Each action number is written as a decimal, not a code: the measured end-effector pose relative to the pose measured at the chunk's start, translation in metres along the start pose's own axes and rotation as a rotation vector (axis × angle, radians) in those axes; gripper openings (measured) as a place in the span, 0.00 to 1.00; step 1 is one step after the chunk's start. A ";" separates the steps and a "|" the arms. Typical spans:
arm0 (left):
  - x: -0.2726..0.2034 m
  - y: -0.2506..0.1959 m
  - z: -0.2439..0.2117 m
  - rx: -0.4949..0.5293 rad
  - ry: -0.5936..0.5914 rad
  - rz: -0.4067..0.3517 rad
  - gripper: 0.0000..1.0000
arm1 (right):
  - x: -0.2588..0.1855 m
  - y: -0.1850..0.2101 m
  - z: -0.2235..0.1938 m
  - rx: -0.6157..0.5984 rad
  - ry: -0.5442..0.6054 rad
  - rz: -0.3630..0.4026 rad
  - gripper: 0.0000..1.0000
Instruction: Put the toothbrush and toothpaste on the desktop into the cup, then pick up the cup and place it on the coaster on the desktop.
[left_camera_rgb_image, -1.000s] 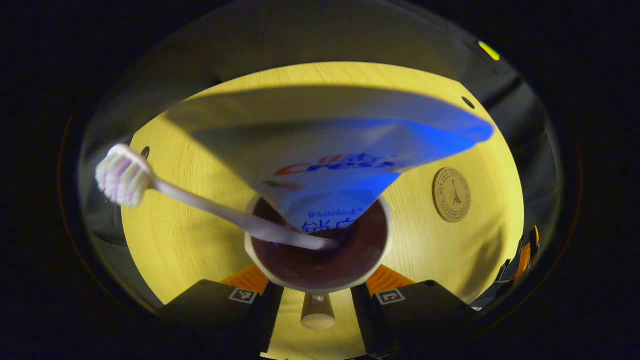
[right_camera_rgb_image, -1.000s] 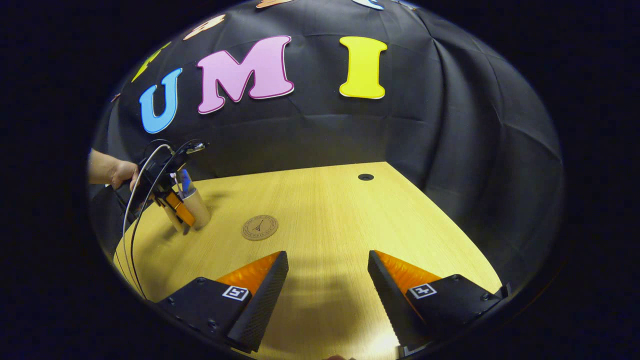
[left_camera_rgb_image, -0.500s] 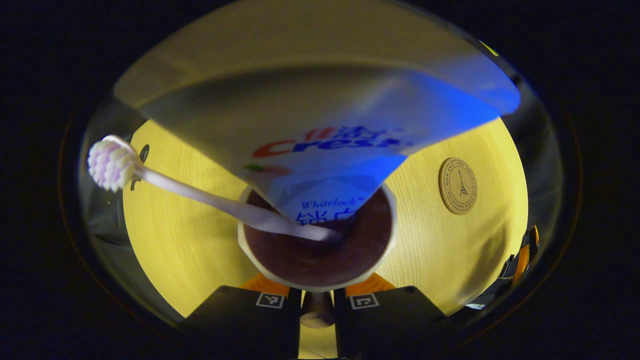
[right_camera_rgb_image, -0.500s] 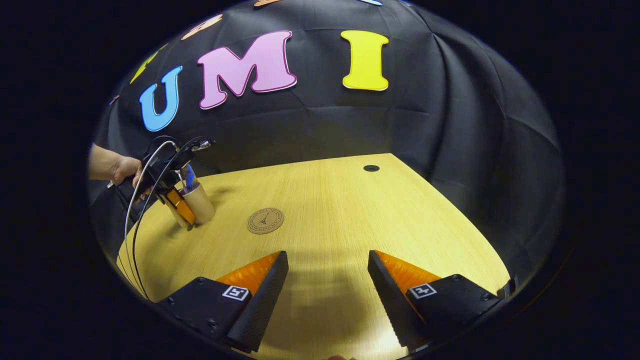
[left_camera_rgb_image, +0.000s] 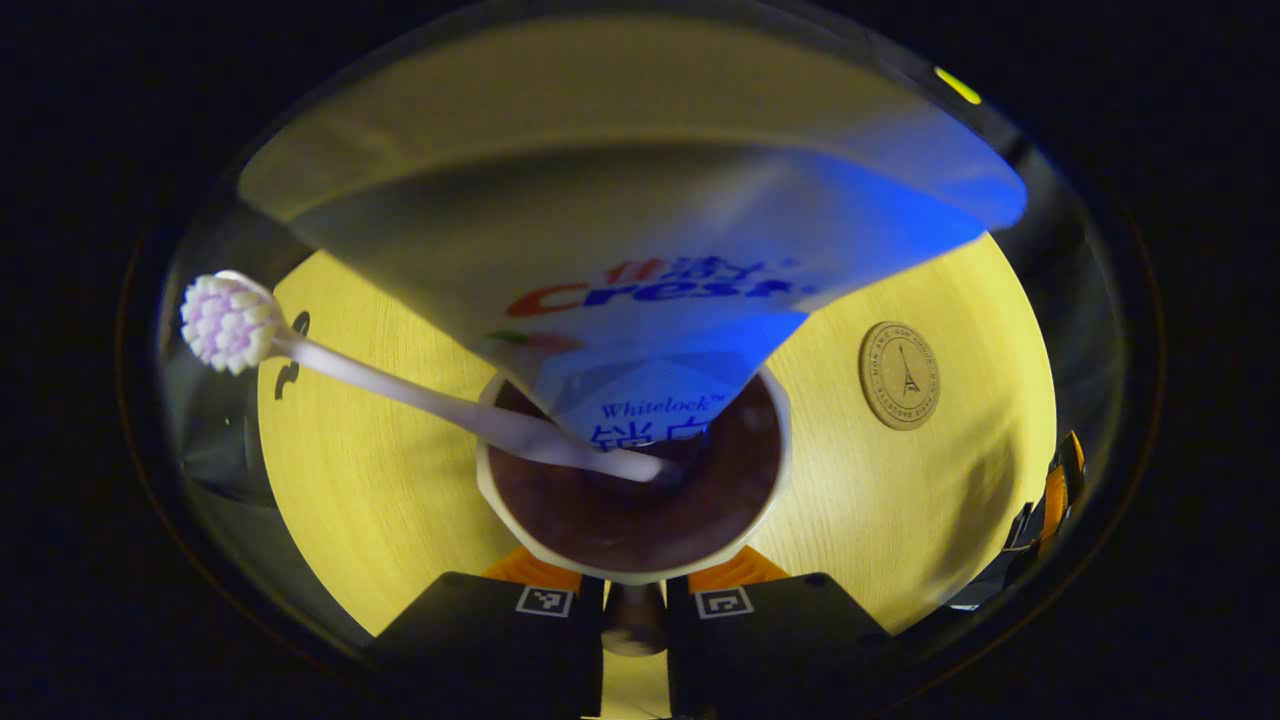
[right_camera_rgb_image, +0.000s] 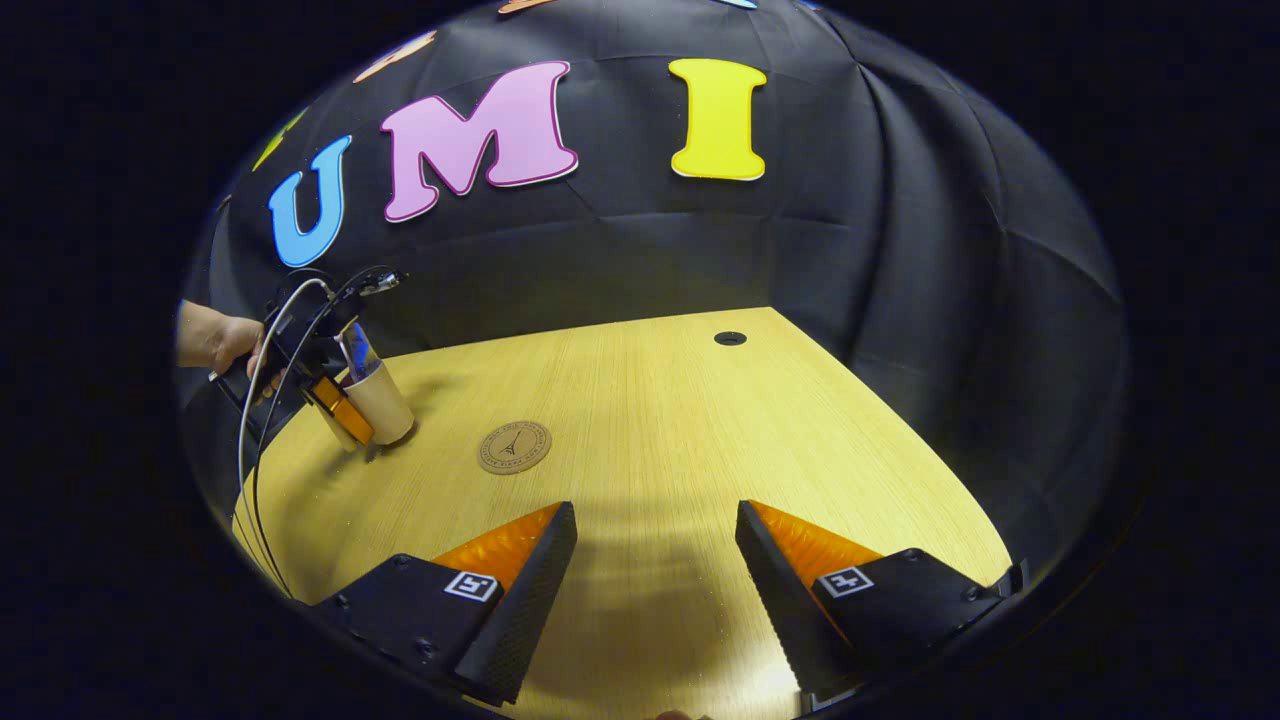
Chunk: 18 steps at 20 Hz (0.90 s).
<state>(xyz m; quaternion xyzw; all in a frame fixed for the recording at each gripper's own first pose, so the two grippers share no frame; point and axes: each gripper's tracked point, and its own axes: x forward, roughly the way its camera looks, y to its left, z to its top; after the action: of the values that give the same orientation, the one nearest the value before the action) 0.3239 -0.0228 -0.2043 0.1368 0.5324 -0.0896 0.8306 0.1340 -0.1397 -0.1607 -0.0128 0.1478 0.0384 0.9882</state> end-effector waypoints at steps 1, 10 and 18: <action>-0.005 -0.004 0.004 0.030 -0.009 0.001 0.30 | 0.000 0.000 0.001 0.002 0.001 -0.001 0.99; -0.025 -0.092 0.036 0.217 -0.050 -0.078 0.30 | -0.004 0.000 0.005 0.012 -0.002 0.011 0.99; -0.004 -0.161 0.047 0.310 -0.021 -0.108 0.35 | -0.013 -0.009 -0.003 0.051 -0.001 0.006 0.99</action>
<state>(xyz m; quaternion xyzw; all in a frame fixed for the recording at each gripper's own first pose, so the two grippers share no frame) 0.3154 -0.1899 -0.2031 0.2336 0.5101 -0.2169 0.7988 0.1216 -0.1495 -0.1596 0.0126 0.1484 0.0375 0.9881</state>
